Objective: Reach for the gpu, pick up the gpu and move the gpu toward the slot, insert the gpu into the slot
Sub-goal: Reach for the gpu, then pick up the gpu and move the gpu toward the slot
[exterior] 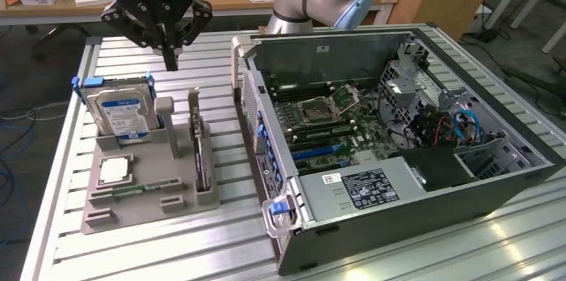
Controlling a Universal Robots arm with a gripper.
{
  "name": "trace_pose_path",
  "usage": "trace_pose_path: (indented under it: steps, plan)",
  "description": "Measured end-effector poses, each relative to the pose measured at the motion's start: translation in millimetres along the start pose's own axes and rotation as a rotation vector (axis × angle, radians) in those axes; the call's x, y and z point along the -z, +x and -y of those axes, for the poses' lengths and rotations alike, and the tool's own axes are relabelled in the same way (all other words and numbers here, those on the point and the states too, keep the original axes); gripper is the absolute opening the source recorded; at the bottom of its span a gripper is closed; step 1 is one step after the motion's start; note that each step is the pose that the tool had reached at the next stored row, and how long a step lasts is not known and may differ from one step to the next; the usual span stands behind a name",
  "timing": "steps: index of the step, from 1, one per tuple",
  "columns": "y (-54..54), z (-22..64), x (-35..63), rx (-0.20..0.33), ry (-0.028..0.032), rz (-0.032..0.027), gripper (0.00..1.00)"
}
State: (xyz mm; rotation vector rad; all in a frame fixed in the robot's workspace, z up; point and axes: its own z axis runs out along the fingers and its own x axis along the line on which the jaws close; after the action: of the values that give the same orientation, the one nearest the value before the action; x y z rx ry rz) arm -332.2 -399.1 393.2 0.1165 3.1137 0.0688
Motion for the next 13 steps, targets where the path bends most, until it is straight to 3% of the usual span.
trace_pose_path:
  steps: [8, 10, 12, 13]
  plan:
    - [0.2, 0.0, 0.0, 0.000, 0.0000, 0.0001, 0.11]
    - [0.3, 0.0, 0.0, 0.000, 0.0000, 0.0000, 0.23]
    - [0.3, 0.0, 0.0, 0.000, 0.0000, 0.0000, 0.23]
    - [0.4, 0.0, 0.0, 0.000, 0.0000, 0.0000, 0.29]
